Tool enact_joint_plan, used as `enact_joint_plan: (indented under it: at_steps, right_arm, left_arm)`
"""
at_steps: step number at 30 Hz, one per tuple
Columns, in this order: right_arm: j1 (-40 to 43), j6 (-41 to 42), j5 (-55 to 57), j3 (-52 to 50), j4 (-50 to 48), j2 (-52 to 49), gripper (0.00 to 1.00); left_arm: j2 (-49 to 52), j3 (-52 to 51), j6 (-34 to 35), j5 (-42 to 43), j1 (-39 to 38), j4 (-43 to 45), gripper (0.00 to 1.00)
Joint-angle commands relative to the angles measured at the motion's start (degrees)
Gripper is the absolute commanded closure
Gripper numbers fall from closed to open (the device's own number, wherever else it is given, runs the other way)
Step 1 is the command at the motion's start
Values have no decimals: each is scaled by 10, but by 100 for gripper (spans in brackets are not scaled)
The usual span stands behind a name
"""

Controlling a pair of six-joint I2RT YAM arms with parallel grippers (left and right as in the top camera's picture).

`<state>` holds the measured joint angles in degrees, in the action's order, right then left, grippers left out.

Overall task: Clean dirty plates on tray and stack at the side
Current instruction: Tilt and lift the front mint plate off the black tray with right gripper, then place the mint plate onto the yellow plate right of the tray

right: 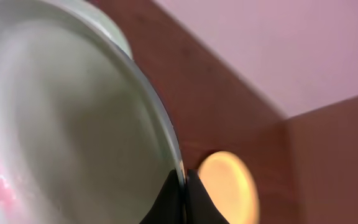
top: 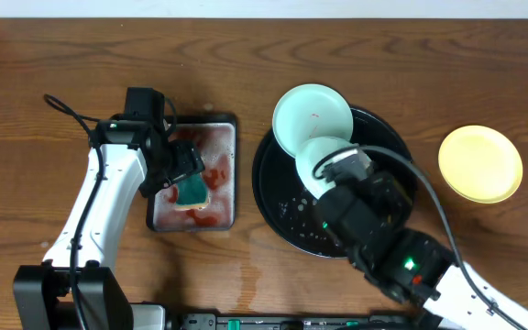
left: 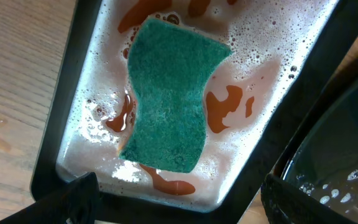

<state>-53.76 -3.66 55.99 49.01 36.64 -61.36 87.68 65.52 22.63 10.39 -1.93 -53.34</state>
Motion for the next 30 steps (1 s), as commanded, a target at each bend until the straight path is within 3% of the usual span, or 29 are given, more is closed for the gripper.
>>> enact_joint_plan:
  at_steps: [1, 8, 15, 23, 27, 30]
  right_arm:
    - [-30, -60, 120, 8, -2, 3, 99]
    - [-56, -107, 206, 8, -28, 3, 99]
    - [-56, -169, 220, 8, -85, 3, 99]
    - [-56, -172, 220, 8, -112, 3, 99]
    - [-52, -144, 219, 8, -111, 3, 99]
    - [-23, -55, 170, 8, -82, 3, 99]
  left_arm:
    - [-3, 4, -1, 1, 2, -2, 16]
    - [-3, 4, -1, 1, 2, -1, 16]
    - [-3, 4, -1, 1, 2, -2, 16]
    - [-3, 4, -1, 1, 2, -2, 16]
    - [-3, 4, -1, 1, 2, -2, 16]
    - [-3, 4, -1, 1, 2, -1, 16]
